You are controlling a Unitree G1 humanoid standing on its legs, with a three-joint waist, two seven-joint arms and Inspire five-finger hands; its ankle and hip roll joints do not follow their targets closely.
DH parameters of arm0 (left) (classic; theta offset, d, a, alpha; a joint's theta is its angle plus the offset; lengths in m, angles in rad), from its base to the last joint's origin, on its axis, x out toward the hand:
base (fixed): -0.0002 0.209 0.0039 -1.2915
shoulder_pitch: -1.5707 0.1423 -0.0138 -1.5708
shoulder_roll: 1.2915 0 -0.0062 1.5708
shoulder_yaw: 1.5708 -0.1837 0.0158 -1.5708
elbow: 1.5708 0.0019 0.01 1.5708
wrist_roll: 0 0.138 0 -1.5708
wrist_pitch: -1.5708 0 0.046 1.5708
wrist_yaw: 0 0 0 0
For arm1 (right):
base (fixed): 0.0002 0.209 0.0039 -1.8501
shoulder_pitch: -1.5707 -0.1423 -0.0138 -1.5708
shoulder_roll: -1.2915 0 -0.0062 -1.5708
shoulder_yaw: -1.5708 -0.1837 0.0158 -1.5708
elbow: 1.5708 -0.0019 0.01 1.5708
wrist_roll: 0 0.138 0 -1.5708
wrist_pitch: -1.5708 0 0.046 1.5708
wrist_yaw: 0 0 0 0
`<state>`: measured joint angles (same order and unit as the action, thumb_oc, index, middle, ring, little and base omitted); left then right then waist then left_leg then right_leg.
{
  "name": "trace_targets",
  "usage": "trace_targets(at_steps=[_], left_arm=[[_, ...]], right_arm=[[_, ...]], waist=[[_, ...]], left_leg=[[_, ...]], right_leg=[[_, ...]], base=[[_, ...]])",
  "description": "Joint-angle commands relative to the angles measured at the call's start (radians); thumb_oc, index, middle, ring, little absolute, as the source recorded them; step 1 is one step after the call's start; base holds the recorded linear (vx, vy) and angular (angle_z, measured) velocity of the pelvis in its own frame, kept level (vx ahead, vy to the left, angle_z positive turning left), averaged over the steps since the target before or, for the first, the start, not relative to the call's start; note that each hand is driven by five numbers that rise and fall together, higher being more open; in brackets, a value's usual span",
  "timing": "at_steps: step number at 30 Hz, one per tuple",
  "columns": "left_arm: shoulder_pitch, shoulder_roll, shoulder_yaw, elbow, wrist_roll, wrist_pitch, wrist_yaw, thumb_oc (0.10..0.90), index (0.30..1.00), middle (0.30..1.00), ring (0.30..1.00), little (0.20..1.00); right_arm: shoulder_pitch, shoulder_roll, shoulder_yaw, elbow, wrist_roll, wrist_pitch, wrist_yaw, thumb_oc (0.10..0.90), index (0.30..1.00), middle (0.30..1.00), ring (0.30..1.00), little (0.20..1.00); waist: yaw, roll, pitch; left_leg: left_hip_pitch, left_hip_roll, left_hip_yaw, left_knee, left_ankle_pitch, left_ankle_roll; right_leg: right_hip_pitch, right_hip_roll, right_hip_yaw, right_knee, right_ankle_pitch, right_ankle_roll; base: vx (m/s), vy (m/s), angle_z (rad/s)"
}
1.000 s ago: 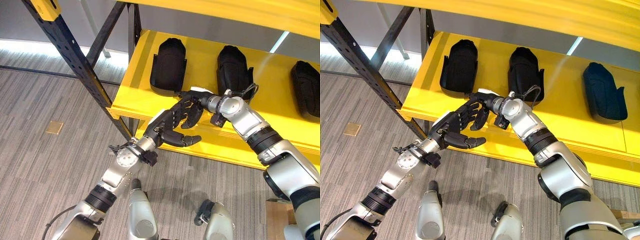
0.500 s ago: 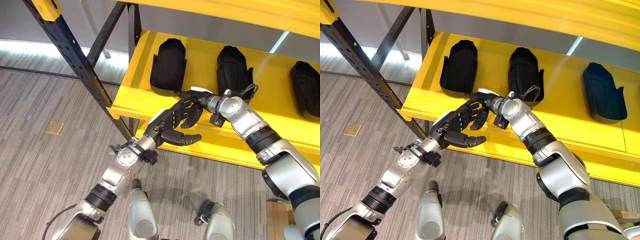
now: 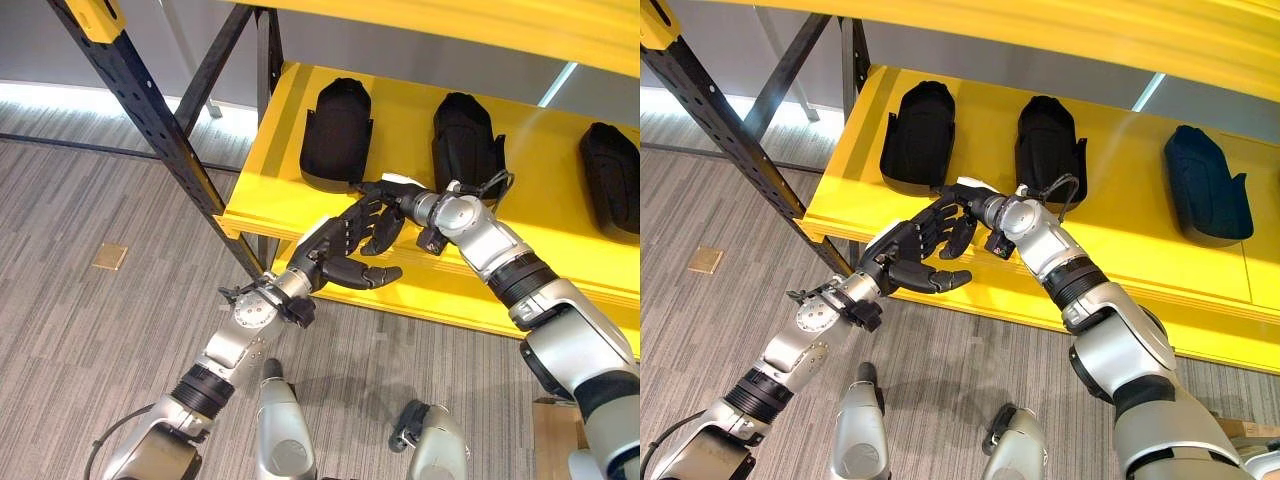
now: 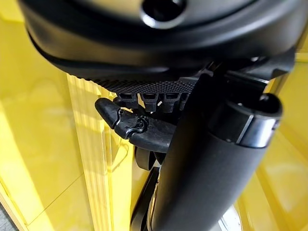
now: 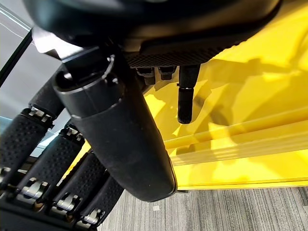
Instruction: Move parts from the plastic box to the shelf.
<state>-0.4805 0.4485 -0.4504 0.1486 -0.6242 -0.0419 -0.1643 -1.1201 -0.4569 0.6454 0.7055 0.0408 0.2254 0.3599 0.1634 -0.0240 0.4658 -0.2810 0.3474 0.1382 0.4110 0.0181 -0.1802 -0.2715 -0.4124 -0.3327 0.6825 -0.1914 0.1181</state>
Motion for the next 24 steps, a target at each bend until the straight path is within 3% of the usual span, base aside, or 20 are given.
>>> trace_targets(at_steps=[1, 4, 11, 24], left_arm=[[-0.233, -0.121, -0.081, -0.078, -0.040, -0.069, -0.060, 0.900, 1.000, 1.000, 1.000, 1.000], [-0.233, -0.115, -0.077, -0.085, -0.041, -0.067, -0.061, 0.900, 1.000, 1.000, 1.000, 1.000], [-0.221, -0.101, -0.071, -0.105, -0.043, -0.066, -0.035, 0.900, 1.000, 1.000, 1.000, 1.000], [-0.156, -0.074, -0.040, -0.172, -0.052, -0.065, -0.037, 0.900, 1.000, 1.000, 1.000, 1.000]], right_arm=[[-0.052, 0.159, 0.084, -0.036, -0.003, -0.059, 0.074, 0.900, 1.000, 1.000, 1.000, 1.000], [-0.041, 0.152, 0.090, -0.050, -0.060, -0.038, 0.078, 0.900, 1.000, 1.000, 1.000, 1.000], [-0.020, 0.107, 0.113, -0.089, -0.062, -0.040, 0.140, 0.900, 1.000, 1.000, 1.000, 1.000], [0.064, 0.032, 0.143, -0.303, -0.123, -0.012, 0.272, 0.900, 1.000, 1.000, 1.000, 1.000]], waist=[[-0.020, 0.014, -0.044], [-0.023, 0.011, -0.044], [-0.032, 0.003, -0.050], [-0.046, -0.014, -0.062]], left_leg=[[0.064, 0.108, 0.051, -0.088, 0.055, -0.030], [0.065, 0.110, 0.053, -0.086, 0.055, -0.030], [0.073, 0.113, 0.059, -0.090, 0.054, -0.031], [0.098, 0.115, 0.075, -0.095, 0.048, -0.026]], right_leg=[[0.025, -0.062, 0.082, -0.086, 0.090, 0.069], [0.025, -0.061, 0.084, -0.085, 0.090, 0.069], [0.031, -0.056, 0.088, -0.094, 0.091, 0.070], [0.056, -0.043, 0.089, -0.111, 0.088, 0.069]], base=[[0.00, 0.000, 0.00], [0.00, 0.000, 0.00], [0.00, 0.000, 0.00], [0.00, -0.014, -0.01]])
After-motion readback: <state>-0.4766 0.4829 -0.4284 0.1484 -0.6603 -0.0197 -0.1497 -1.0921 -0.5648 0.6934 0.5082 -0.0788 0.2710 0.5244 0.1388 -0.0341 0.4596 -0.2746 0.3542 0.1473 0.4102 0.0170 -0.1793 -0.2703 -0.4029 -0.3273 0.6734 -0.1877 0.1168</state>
